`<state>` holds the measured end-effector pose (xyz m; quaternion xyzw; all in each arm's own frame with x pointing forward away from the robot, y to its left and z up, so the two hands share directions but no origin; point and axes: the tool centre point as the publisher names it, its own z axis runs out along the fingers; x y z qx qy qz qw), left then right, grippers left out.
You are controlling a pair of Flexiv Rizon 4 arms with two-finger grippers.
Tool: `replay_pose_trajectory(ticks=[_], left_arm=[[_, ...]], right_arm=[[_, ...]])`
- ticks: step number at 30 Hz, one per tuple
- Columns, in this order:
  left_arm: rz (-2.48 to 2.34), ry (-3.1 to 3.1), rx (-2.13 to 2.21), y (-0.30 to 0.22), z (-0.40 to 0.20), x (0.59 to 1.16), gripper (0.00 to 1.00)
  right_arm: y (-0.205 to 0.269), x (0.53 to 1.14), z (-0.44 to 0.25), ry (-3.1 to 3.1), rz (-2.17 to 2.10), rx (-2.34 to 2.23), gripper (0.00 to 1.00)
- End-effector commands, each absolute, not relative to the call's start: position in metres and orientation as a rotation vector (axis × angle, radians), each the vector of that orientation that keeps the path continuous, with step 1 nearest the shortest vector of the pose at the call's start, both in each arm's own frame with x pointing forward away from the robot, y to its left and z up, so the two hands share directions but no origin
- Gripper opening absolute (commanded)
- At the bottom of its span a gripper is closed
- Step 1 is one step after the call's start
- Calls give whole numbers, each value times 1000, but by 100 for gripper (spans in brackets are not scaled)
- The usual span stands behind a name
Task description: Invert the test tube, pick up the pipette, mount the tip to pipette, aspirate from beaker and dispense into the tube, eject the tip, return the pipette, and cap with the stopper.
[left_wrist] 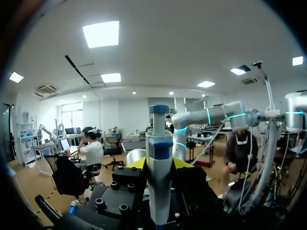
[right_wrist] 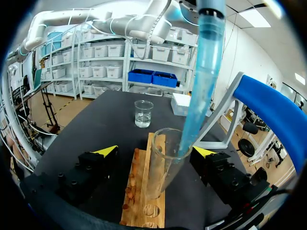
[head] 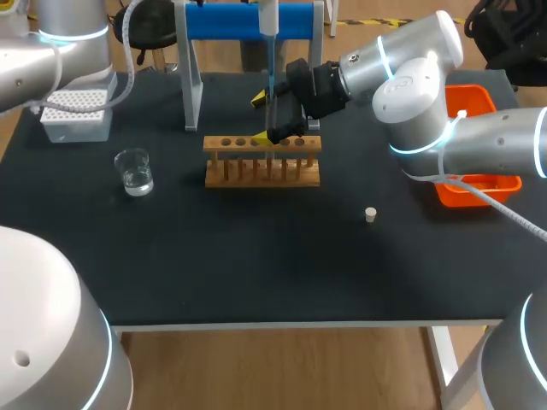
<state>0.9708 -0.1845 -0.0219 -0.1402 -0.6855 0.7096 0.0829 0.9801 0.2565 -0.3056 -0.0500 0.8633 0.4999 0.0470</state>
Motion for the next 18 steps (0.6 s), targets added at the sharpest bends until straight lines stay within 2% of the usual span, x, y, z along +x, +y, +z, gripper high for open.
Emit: replay_pose_trajectory(ticks=[1,18], left_arm=[[2119,-2056,-442,-183,-21,969,0],[2071,-2088,-491,-186,-23,964,0]], right_arm=[[256,981,-305,2637,1525,-155,100],[256,981,-305,2637,1525,-155,100]])
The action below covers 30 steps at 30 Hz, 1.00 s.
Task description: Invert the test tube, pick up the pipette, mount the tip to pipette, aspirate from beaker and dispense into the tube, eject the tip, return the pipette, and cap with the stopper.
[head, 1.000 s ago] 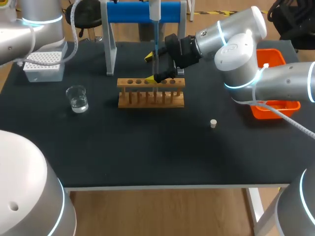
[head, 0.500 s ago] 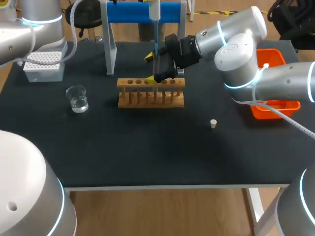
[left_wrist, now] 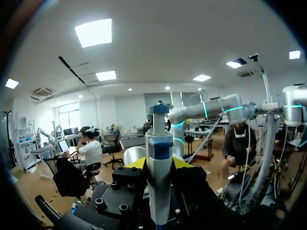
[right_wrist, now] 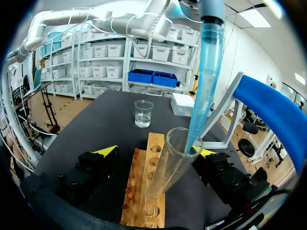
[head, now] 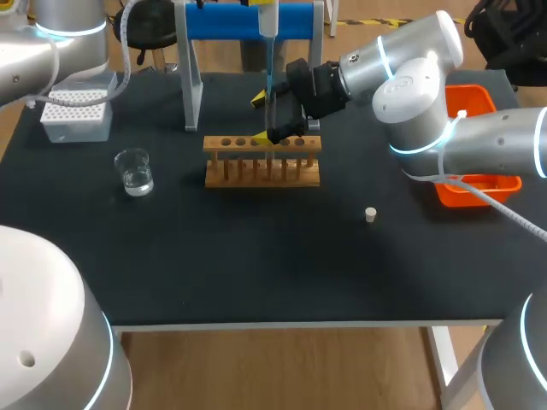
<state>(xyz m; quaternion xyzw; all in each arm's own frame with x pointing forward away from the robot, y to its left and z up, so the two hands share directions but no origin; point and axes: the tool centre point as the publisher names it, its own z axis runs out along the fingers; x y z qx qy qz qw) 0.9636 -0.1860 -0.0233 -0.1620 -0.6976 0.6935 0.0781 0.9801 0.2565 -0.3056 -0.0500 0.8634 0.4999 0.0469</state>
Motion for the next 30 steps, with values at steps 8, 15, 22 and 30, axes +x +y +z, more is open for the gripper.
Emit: replay_pose_trajectory(ticks=[8,15,22,30], left_arm=[[2062,-2090,-520,-189,-26,962,0],[2054,-2089,-534,-192,-27,962,0],[2047,-2089,-537,-192,-27,961,0],[2043,-2093,-536,-192,-28,958,0]], right_arm=[[256,981,-305,2637,1525,-155,100],[255,979,-306,2644,1537,-135,100],[251,980,-307,2647,1550,-93,100],[251,981,-308,2647,1542,-92,100]])
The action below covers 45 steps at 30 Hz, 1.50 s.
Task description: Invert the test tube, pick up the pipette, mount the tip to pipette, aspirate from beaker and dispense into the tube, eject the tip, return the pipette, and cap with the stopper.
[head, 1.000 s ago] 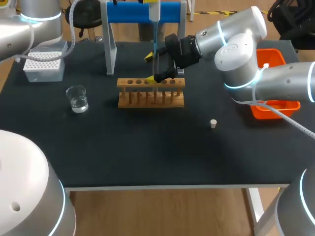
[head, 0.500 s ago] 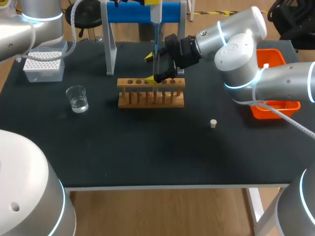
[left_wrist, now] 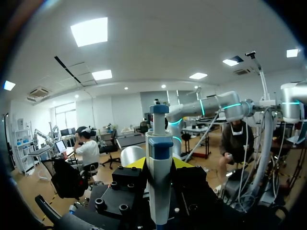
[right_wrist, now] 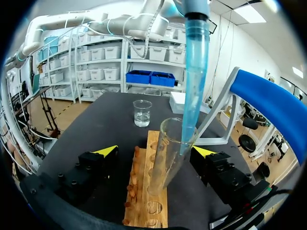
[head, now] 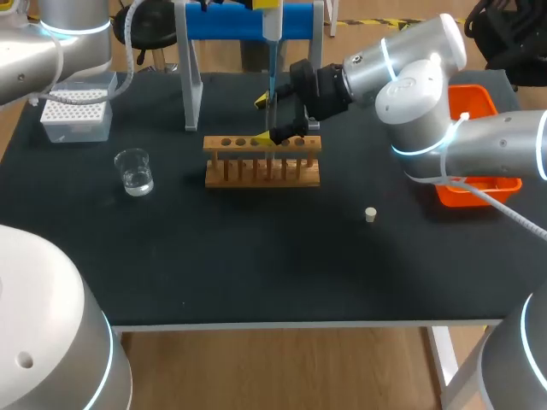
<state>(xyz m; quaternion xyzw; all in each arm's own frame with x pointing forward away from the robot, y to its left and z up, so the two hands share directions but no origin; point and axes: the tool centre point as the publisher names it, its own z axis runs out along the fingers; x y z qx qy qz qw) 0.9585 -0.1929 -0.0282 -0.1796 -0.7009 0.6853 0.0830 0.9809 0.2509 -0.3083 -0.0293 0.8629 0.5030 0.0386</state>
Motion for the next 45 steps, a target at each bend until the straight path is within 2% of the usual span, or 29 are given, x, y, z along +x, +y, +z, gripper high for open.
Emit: replay_pose_trajectory(ticks=[1,45], left_arm=[[2039,-2096,-537,-192,-29,958,0],[2006,-2091,-506,-199,-48,963,0]], right_arm=[[251,981,-308,2646,1541,-94,100],[251,981,-307,2643,1530,-100,100]])
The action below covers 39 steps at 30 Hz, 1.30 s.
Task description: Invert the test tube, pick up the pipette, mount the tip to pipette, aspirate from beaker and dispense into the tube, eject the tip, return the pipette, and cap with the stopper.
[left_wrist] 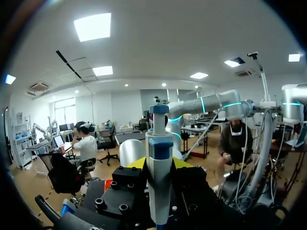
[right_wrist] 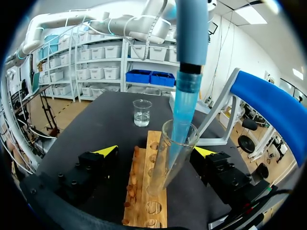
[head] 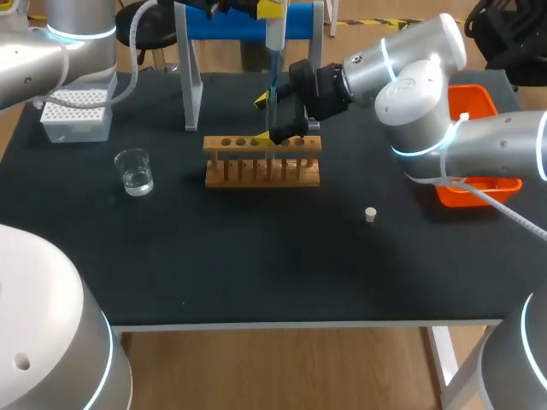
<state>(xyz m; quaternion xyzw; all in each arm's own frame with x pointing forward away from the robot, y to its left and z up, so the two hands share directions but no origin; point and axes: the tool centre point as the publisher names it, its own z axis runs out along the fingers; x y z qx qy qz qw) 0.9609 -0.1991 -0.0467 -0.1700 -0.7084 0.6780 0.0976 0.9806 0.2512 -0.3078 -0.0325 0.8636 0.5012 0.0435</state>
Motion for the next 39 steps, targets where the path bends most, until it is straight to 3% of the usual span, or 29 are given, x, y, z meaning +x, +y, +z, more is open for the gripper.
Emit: replay_pose_trajectory(ticks=[1,39], left_arm=[[2006,-2091,-505,-199,-48,963,0],[2012,-2065,-455,-198,-63,967,0]], right_arm=[[251,981,-307,2643,1530,-100,100],[251,981,-307,2643,1530,-100,100]])
